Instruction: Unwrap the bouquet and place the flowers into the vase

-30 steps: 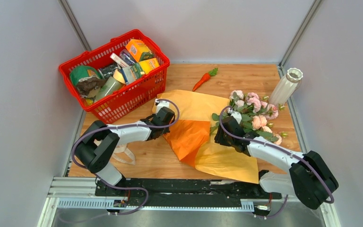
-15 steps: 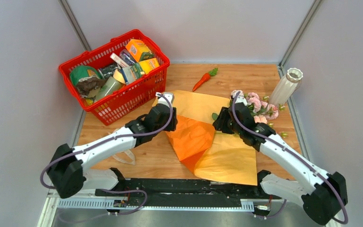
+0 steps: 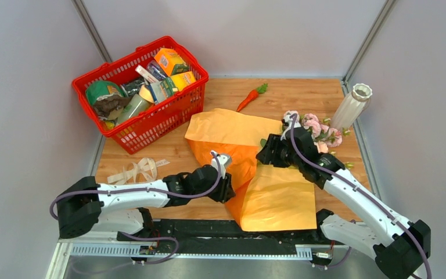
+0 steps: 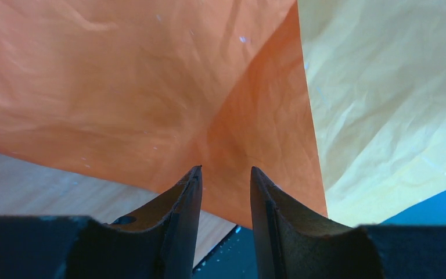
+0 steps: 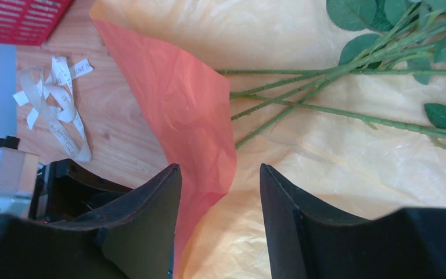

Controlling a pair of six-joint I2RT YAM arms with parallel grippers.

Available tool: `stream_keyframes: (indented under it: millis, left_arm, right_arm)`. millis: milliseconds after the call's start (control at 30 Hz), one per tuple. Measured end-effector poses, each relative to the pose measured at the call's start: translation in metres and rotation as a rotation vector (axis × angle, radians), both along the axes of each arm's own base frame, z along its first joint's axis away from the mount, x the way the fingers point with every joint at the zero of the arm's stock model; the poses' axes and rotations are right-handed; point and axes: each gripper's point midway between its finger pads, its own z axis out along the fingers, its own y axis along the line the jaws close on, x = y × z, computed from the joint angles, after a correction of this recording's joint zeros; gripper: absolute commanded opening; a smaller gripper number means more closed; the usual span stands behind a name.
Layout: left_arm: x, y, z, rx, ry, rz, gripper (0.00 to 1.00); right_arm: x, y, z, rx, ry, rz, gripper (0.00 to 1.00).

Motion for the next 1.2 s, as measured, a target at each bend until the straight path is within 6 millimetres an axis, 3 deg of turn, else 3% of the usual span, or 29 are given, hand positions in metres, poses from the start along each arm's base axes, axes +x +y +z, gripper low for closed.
stream_keyframes:
  millis: [200,300,367,433,633,733,833,967,1000,1100,1200]
  left_arm:
    - [-0.031,-0.009,-0.023,0.016,0.063,-0.049,0.45]
    - [-0.026,0.000,-0.018,0.031,0.045,0.006,0.45]
    - [-0.014,0.013,-0.003,0.055,-0.001,0.078,0.47]
    - [0.001,0.024,0.029,0.048,-0.071,0.151,0.47]
    - [0.034,0.039,0.176,-0.145,-0.300,0.290,0.48]
    - [0.040,0.048,0.211,-0.164,-0.360,0.316,0.48]
    - [0.042,0.055,0.213,-0.117,-0.388,0.316,0.49]
    - [0.043,0.061,0.193,-0.003,-0.400,0.293,0.52]
    - [0.043,0.061,0.188,0.020,-0.400,0.287,0.53]
    - [0.044,0.061,0.177,0.074,-0.397,0.270,0.75]
    - [0.043,0.060,0.168,0.093,-0.389,0.262,0.76]
  right_arm:
    - [-0.019,0.010,-0.029,0.024,0.074,0.093,0.62]
    - [-0.030,0.013,-0.042,0.037,0.111,0.134,0.61]
    - [-0.033,0.016,-0.043,0.048,0.121,0.152,0.59]
    - [-0.032,0.018,-0.039,0.064,0.105,0.159,0.56]
    - [-0.011,-0.004,-0.025,0.039,0.009,-0.014,0.34]
    - [0.005,-0.024,-0.028,-0.010,-0.033,-0.147,0.31]
    - [0.015,-0.039,-0.045,-0.067,-0.037,-0.230,0.30]
    - [0.022,-0.037,-0.073,-0.114,0.007,-0.240,0.30]
    - [0.024,-0.034,-0.078,-0.115,0.019,-0.231,0.30]
    - [0.027,-0.015,-0.092,-0.086,0.061,-0.171,0.30]
    - [0.021,0.015,-0.102,-0.019,0.113,-0.056,0.32]
